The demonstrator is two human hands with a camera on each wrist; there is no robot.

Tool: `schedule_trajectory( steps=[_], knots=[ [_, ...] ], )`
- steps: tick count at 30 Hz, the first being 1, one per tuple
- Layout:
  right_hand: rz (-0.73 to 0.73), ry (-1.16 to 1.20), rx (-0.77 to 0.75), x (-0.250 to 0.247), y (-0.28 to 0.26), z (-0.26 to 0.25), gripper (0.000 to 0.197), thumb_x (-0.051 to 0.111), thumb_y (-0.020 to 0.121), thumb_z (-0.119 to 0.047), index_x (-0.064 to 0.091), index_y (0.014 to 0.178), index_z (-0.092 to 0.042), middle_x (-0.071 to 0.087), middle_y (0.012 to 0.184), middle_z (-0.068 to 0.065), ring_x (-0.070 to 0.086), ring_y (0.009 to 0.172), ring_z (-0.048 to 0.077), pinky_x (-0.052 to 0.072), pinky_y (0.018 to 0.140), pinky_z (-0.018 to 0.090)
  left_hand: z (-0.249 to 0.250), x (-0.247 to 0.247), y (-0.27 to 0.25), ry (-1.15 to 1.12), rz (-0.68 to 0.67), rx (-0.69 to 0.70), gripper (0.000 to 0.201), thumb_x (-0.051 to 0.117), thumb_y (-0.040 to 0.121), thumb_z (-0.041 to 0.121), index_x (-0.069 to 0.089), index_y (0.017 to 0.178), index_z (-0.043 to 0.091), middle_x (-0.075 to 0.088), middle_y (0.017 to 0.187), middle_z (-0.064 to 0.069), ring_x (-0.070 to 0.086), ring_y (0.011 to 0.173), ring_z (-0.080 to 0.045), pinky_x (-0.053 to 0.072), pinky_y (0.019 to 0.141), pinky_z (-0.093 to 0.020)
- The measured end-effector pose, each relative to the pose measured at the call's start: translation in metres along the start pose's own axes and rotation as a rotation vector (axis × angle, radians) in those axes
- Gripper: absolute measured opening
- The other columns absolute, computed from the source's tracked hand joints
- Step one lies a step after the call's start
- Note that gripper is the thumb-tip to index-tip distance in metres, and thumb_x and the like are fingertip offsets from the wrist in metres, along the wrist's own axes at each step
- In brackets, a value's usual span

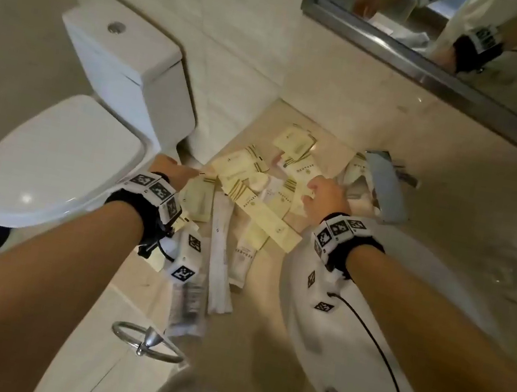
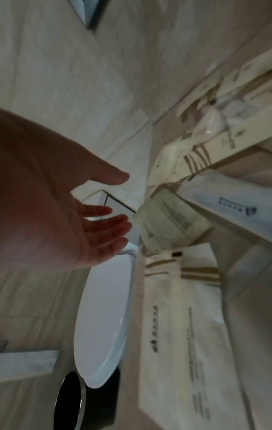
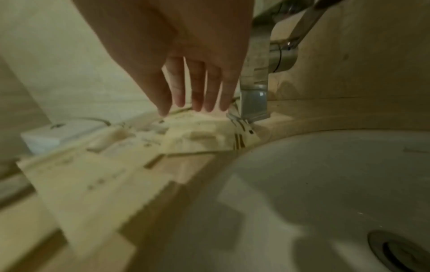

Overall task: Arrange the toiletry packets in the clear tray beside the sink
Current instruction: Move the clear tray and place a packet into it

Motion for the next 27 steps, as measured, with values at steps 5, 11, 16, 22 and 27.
schedule_trajectory(
  steps=[5,11,16,22,27],
  knots=[
    [-0.191,-0.277,0.016,0.026,0.010,0.010,0.048,0.049,0.091,-0.014,0.038,0.137,-0.018,0.039,0.141,0.007,0.034,0.131,0.032,0.036,0.105,0.045,-0.017,0.021,0.015,0.072,-0.049,-0.082,0.070,0.069,0.078,0.034,0.041,0.133,0.001,0.051,0.133,-0.018,0.052,0.119,-0.035,0.044,0.096,-0.038],
    [-0.207,-0.321,-0.020,0.025,0.015,0.014,0.049,0.054,0.087,-0.015,0.041,0.135,-0.019,0.041,0.140,0.005,0.039,0.129,0.031,0.040,0.101,0.048,-0.021,0.032,0.027,0.161,0.051,-0.050,0.074,0.075,0.072,0.027,0.035,0.132,0.010,0.045,0.136,-0.015,0.050,0.120,-0.035,0.044,0.099,-0.044],
    [-0.162,-0.447,-0.131,0.029,0.013,0.015,0.047,0.052,0.087,-0.007,0.041,0.132,-0.013,0.046,0.133,0.011,0.042,0.123,0.033,0.043,0.093,0.041,-0.014,0.033,0.031,0.266,0.025,-0.009,0.074,0.076,0.070,0.028,0.037,0.130,0.008,0.048,0.133,-0.017,0.049,0.121,-0.036,0.042,0.100,-0.042],
    [-0.041,-0.356,-0.190,0.024,0.012,0.018,0.043,0.048,0.087,-0.008,0.045,0.130,-0.010,0.055,0.120,0.014,0.052,0.111,0.034,0.047,0.081,0.039,-0.018,0.037,0.041,0.323,-0.023,-0.023,0.083,0.081,0.049,0.045,0.051,0.115,0.005,0.058,0.118,-0.018,0.059,0.104,-0.037,0.051,0.091,-0.049],
    [0.037,-0.287,-0.236,0.012,0.010,0.013,0.047,0.042,0.092,-0.006,0.039,0.138,-0.011,0.056,0.119,0.017,0.054,0.107,0.035,0.048,0.079,0.042,-0.011,0.029,0.030,0.204,0.016,0.061,0.056,0.067,0.069,0.030,0.052,0.115,0.003,0.060,0.117,-0.016,0.058,0.105,-0.030,0.048,0.094,-0.042]
  ],
)
Point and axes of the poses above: each hand's wrist, its own y-axis towards the middle knuckle, its own x-axis out of the palm, z = x × y, the point moved 3 cm from there along y, towards the middle knuckle
